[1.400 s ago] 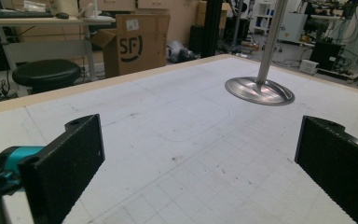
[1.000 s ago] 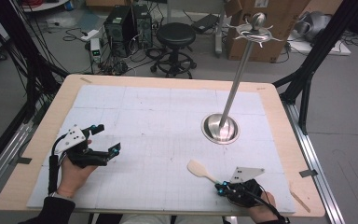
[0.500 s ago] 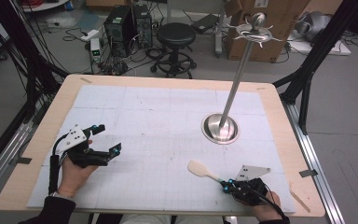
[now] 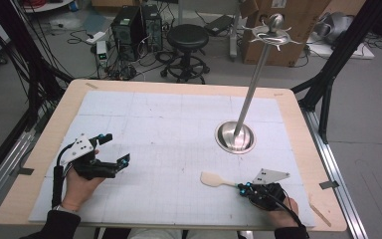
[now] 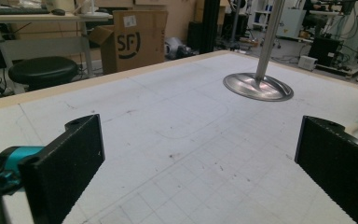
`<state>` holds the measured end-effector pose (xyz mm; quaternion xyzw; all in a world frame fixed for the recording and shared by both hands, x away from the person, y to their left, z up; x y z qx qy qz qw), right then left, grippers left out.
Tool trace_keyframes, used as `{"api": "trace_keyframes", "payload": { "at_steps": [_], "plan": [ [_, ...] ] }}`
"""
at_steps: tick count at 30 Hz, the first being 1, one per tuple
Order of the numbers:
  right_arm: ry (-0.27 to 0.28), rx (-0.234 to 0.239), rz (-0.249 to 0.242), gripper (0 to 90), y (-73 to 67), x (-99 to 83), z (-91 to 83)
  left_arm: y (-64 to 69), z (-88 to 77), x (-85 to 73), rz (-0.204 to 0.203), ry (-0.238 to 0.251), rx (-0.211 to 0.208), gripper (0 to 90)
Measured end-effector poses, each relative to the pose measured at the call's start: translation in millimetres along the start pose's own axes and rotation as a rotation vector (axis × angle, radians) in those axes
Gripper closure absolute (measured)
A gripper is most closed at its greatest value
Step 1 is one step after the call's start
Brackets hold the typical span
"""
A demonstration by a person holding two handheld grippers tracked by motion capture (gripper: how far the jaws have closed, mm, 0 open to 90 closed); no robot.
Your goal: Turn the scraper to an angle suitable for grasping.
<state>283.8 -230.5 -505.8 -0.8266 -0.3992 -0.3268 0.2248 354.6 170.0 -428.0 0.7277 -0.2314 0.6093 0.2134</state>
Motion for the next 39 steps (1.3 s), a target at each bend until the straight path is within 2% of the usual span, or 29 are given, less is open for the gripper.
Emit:
{"api": "trace_keyframes", "payload": {
  "at_steps": [8,15,27,31,34,39],
  "plan": [
    [0.015,-0.045,0.033,90.0,17.7,8.4,6.6,2.9,0.1,-2.0,0.008,-0.012,-0.005,1.8],
    [0.028,-0.081,0.041,90.0,30.7,16.9,14.1,4.0,-0.6,-3.2,0.012,-0.019,-0.004,1.8],
    [0.048,-0.109,0.057,90.0,45.9,27.9,24.1,4.7,-0.5,-3.7,0.016,-0.020,-0.004,1.8],
    [0.053,-0.111,0.062,90.0,44.0,29.2,23.0,4.2,-0.6,-3.9,0.017,-0.021,-0.004,1.8],
    [0.091,-0.104,0.075,90.0,40.3,37.8,22.0,4.6,-0.3,-4.6,0.017,-0.025,-0.006,1.8],
    [0.097,-0.056,0.047,90.0,26.5,51.9,34.7,5.2,-1.1,-4.9,0.018,-0.026,-0.005,1.8]
  ]
}}
Point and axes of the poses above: each handheld gripper's, and its own axes: z roughly forward along the jaws, x roughly out of its top, y roughly to its right, the point moved 9 cm from there along z, roughly forward along the jaws, and after that the axes turned 9 degrees about x, right-handed, at the moved point
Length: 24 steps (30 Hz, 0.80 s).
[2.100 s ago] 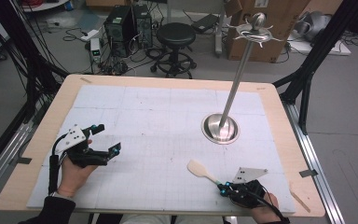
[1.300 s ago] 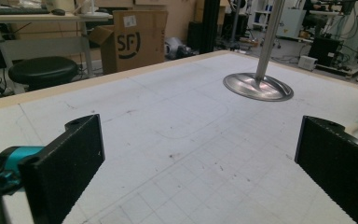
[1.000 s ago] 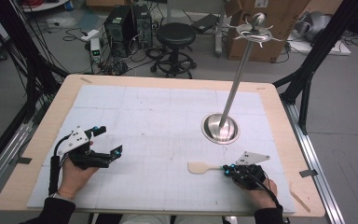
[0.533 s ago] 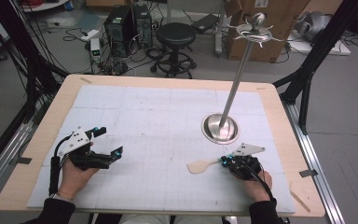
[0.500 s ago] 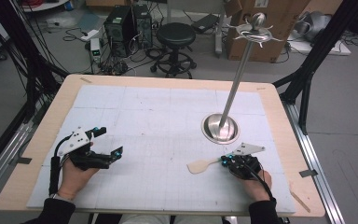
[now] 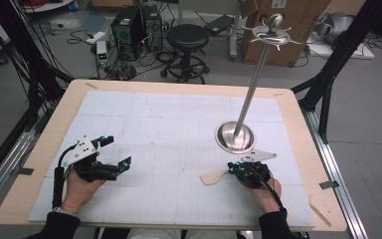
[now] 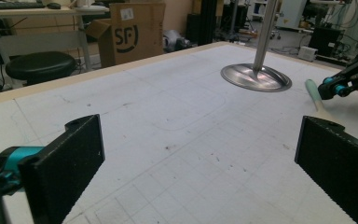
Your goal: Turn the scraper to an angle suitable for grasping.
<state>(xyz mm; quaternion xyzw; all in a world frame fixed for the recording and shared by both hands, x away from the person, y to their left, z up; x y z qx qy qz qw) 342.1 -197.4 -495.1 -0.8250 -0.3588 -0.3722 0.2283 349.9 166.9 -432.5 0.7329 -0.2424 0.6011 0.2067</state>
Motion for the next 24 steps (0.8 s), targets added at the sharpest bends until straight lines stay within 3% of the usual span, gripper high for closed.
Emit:
{"api": "trace_keyframes", "payload": {
  "at_steps": [9,16,24],
  "plan": [
    [-0.008,0.071,-0.014,90.0,-12.4,16.8,26.8,0.9,-0.2,-1.5,0.006,-0.006,-0.002,1.8],
    [-0.065,0.094,-0.031,90.0,-18.1,23.4,50.8,-0.3,-1.4,-2.2,0.002,-0.005,0.002,1.8],
    [-0.073,0.108,-0.030,90.0,-22.2,22.3,50.5,-1.0,-2.8,-2.1,-0.001,-0.003,0.002,1.8]
  ]
}}
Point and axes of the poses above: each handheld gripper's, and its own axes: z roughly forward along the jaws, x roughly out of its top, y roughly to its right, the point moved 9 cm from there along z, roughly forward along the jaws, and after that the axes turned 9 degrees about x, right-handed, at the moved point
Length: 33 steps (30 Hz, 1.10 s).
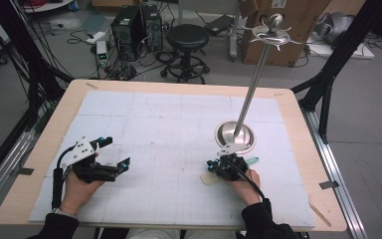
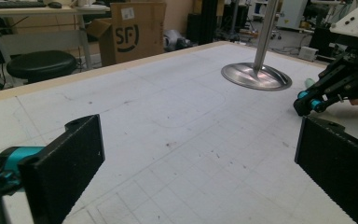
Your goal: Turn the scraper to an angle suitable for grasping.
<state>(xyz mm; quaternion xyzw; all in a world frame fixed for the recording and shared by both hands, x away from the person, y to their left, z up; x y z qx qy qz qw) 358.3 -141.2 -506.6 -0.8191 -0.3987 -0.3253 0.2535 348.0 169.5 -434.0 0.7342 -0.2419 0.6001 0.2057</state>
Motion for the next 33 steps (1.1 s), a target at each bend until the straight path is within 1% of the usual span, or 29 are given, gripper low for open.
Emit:
{"api": "trace_keyframes", "payload": {
  "at_steps": [3,9,15,17,18,19,22,23,24,29,31,33],
  "plan": [
    [-0.018,0.009,-0.013,90.0,-5.7,-2.2,-1.2,0.0,0.1,0.0,-0.001,0.001,0.001,1.8],
    [-0.034,0.042,-0.009,90.0,-13.5,-8.3,-6.7,-0.4,-0.3,0.7,-0.005,0.004,0.000,1.8],
    [-0.059,0.062,-0.024,90.0,-22.6,-19.4,-18.1,-1.0,-0.4,1.5,-0.007,0.010,0.001,1.8],
    [-0.059,0.067,-0.017,90.0,-25.3,-24.2,-23.0,-1.1,-0.4,1.7,-0.009,0.011,0.001,1.8],
    [-0.059,0.067,-0.017,90.0,-25.3,-24.2,-23.0,-1.2,-0.4,1.8,-0.010,0.011,0.000,1.8],
    [-0.062,0.066,-0.020,90.0,-26.8,-29.9,-28.7,-1.3,-0.3,1.8,-0.009,0.012,0.000,1.8],
    [-0.061,0.062,-0.016,90.0,-29.0,-38.4,-38.0,-1.1,0.1,1.9,-0.011,0.014,-0.002,1.8],
    [-0.059,0.055,-0.012,90.0,-29.2,-41.2,-41.3,-1.1,0.3,2.0,-0.010,0.015,-0.001,1.8],
    [-0.063,0.049,-0.018,90.0,-28.9,-44.4,-45.1,-1.0,0.3,2.2,-0.011,0.016,-0.002,1.8],
    [-0.068,0.032,0.010,90.0,-30.5,-60.2,-63.3,-0.7,0.8,2.2,-0.008,0.015,-0.001,1.8],
    [-0.065,0.029,0.022,90.0,-30.6,-63.9,-67.5,-0.6,1.0,2.3,-0.009,0.015,-0.002,1.8],
    [-0.061,0.037,0.022,90.0,-29.6,-64.1,-68.0,0.1,1.6,2.4,-0.008,0.014,-0.004,1.8]
  ]
}}
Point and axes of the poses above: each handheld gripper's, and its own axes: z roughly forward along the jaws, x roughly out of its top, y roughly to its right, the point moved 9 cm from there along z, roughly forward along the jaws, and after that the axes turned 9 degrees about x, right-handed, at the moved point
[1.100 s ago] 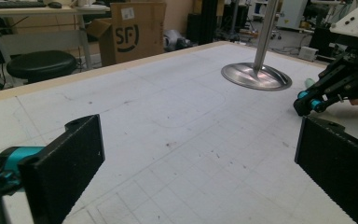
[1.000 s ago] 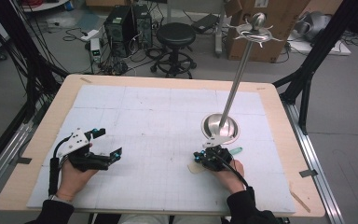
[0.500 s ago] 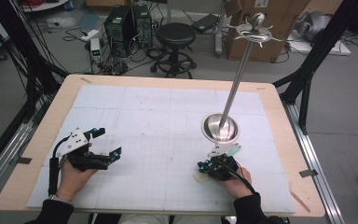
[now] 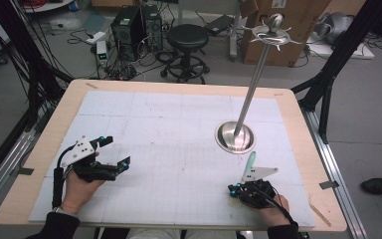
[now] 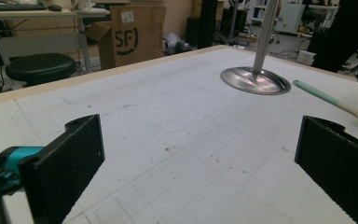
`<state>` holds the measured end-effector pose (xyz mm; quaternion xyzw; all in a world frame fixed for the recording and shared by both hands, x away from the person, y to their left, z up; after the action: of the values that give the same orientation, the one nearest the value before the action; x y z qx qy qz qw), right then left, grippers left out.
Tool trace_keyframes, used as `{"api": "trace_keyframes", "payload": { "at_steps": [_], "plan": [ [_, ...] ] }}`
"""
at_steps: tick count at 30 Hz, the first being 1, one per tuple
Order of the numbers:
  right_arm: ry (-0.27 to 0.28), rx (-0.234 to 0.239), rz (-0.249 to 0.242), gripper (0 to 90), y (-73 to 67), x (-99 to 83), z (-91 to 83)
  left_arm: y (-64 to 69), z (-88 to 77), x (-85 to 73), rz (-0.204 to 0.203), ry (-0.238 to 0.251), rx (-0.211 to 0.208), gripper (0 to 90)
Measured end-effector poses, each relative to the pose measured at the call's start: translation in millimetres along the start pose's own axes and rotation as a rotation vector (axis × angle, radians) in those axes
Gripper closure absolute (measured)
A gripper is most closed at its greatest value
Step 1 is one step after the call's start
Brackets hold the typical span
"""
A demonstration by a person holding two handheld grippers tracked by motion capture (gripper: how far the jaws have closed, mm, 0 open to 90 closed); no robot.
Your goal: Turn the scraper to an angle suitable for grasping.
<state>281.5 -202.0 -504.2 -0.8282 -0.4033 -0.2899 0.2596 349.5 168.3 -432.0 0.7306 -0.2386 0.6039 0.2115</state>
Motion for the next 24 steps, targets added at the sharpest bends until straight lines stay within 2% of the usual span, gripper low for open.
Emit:
{"api": "trace_keyframes", "payload": {
  "at_steps": [2,5,7,8,9,10,13,15,16,24],
  "plan": [
    [0.026,-0.016,-0.002,90.0,3.3,2.2,-1.5,0.4,0.6,0.2,-0.001,0.001,0.000,1.8],
    [0.072,-0.061,0.023,90.0,16.0,6.9,-6.1,0.6,1.3,-0.5,0.002,-0.002,-0.002,1.8],
    [0.068,-0.101,0.027,90.0,25.1,8.1,-4.8,0.6,1.5,-0.8,0.003,-0.005,-0.001,1.8],
    [0.068,-0.101,0.027,90.0,25.1,8.1,-4.8,0.6,1.5,-0.8,0.003,-0.005,-0.001,1.8],
    [0.062,-0.143,0.036,90.0,34.4,9.0,-3.6,0.8,1.3,-0.8,0.004,-0.004,-0.001,1.8],
    [0.065,-0.154,0.046,90.0,38.1,9.4,-4.1,0.8,1.1,-0.5,0.004,-0.002,0.000,1.8],
    [0.079,-0.150,0.054,90.0,41.9,10.1,-4.9,0.3,0.8,-0.6,0.003,-0.003,0.000,1.8],
    [0.056,-0.126,0.029,90.0,40.1,9.2,-0.8,0.5,1.4,-1.1,0.004,-0.006,-0.001,1.8],
    [0.052,-0.134,0.020,90.0,39.9,9.1,-0.1,1.0,1.6,-1.3,0.004,-0.006,-0.001,1.8],
    [0.038,-0.096,0.047,90.0,28.2,-6.3,-12.3,0.9,1.4,-0.3,0.001,0.000,-0.003,1.8]
  ]
}}
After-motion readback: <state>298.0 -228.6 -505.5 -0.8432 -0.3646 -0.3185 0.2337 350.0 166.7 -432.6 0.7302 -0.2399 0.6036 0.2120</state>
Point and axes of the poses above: each handheld gripper's, and its own axes: z roughly forward along the jaws, x roughly out of its top, y roughly to its right, the point moved 9 cm from there along z, roughly forward along the jaws, and after that the axes turned 9 degrees about x, right-handed, at the moved point
